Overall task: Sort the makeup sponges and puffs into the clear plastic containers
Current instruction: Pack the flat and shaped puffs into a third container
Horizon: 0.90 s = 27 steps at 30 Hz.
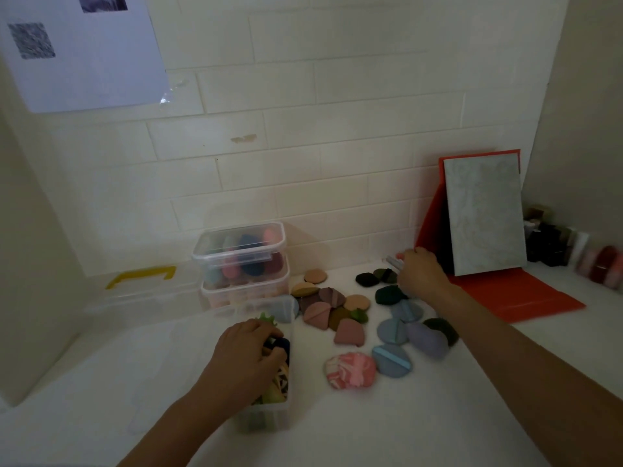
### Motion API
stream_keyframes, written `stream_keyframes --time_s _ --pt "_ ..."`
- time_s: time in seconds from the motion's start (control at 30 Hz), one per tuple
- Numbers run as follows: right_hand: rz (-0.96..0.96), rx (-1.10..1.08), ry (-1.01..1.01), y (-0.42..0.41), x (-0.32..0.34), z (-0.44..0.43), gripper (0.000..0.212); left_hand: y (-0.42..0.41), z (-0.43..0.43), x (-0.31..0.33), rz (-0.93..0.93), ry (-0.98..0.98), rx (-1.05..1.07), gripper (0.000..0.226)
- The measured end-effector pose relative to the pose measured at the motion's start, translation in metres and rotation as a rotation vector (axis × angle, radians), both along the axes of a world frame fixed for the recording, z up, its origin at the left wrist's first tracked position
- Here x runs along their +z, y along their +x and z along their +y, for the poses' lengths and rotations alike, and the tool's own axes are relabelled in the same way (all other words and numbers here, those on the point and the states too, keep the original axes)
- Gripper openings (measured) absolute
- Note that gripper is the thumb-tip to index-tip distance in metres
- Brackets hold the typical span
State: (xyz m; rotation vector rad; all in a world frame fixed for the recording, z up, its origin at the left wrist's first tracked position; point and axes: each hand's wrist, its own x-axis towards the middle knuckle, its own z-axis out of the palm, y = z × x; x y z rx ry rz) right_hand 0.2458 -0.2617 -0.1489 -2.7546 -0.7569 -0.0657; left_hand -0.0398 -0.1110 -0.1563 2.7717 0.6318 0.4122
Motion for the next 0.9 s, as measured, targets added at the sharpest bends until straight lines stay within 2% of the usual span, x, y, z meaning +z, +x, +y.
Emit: stream_keyframes --time_s 0.1,0.2,0.27,0.33,0.4,0.6,0.73,0.83,0.9 --pt "-0.043 -0.12 -0.112 0.02 -0.005 -0.002 0.048 0.001 -0.001 -0.001 -0.009 0.011 0.003 0.041" --pt "0.03 -0.222 -0.138 0.025 -0.005 0.002 0.063 0.003 -0.001 -0.002 -0.027 0.022 0.011 0.032" --pt "0.069 -0.187 -0.202 0.03 -0.01 0.008 0.069 0.003 -0.001 -0.002 -0.041 0.025 0.013 0.03" --pt "0.147 -0.132 -0.252 0.032 -0.014 0.012 0.084 0.003 -0.002 -0.002 -0.056 0.022 0.011 0.029" --pt "0.204 -0.16 -0.262 0.03 -0.016 0.012 0.093 0.003 -0.003 -0.002 -0.07 0.016 0.011 0.029" --pt "0.122 -0.152 -0.2 0.045 -0.029 0.009 0.09 0.003 -0.001 -0.003 -0.079 0.026 0.011 0.03" --pt "0.125 -0.222 -0.119 0.037 -0.028 0.005 0.067 0.004 -0.002 -0.002 -0.083 0.024 0.011 0.03" --pt "0.105 -0.242 -0.087 0.028 -0.027 0.003 0.068 0.004 -0.002 -0.001 -0.076 0.027 0.01 0.031" --pt "0.084 -0.235 -0.067 0.026 -0.028 0.002 0.058 0.004 -0.002 -0.001 -0.073 0.024 0.012 0.031"
